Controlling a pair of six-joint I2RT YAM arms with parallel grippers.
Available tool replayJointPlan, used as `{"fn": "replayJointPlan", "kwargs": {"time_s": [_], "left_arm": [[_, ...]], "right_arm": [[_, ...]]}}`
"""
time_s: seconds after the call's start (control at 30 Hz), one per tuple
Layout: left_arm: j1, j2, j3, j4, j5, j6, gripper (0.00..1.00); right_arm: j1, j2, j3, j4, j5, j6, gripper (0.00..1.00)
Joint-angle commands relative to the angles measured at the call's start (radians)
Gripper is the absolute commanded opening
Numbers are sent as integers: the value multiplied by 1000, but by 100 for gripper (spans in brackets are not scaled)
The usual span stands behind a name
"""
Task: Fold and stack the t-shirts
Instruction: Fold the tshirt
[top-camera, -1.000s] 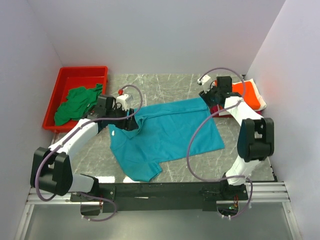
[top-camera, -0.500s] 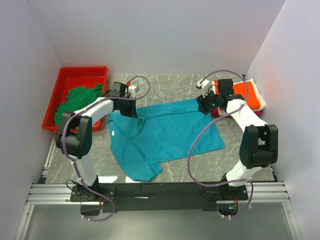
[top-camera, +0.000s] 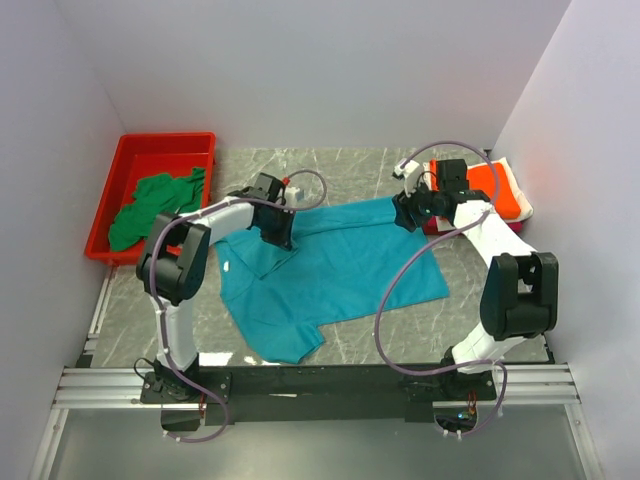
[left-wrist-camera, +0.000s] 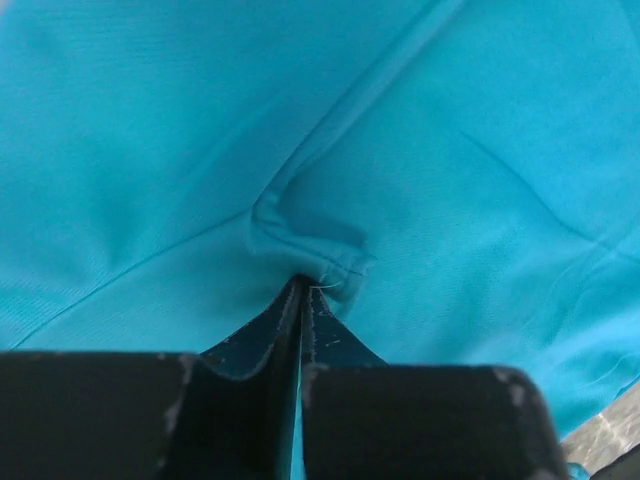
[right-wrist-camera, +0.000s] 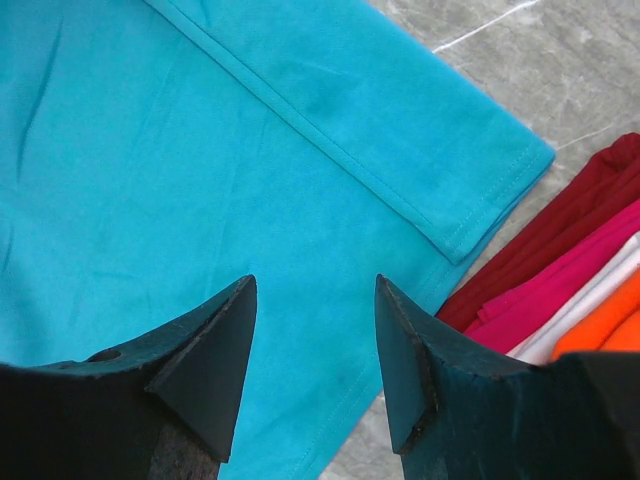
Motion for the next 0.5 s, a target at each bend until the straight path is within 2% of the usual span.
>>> {"fn": "replayJointPlan", "kwargs": {"time_s": [0.0, 0.13, 0.2, 0.23, 0.3, 0.33, 0.37, 0.43, 0.47], "left_arm": [[-21, 13, 36, 8, 51, 20, 10], [-25, -10, 33, 5, 28, 17, 21], [-25, -80, 19, 16, -33, 12, 26], [-25, -113, 11, 37, -52, 11, 32], [-25, -220, -12, 49, -87, 21, 37], [-24, -255, -19, 51, -127, 32, 43], [-25, -290, -39, 48, -147, 35, 46], [-24, -393, -70, 48, -176, 32, 53], [-24, -428, -119, 48, -172, 25, 54]], "right_arm": [[-2, -58, -10, 4, -4, -2, 58], [0, -62, -7, -9, 6, -20, 58], [0, -76, -10, -57, -14, -88, 58], [-3, -96, -18, -85, -46, -132, 59], [0, -120, -36, -174, -76, -284, 59], [-2, -143, -57, -212, -111, -350, 59], [-2, -154, -70, -308, -126, -496, 59], [-2, -180, -119, -421, -163, -664, 59], [0, -189, -140, -520, -186, -817, 59]]}}
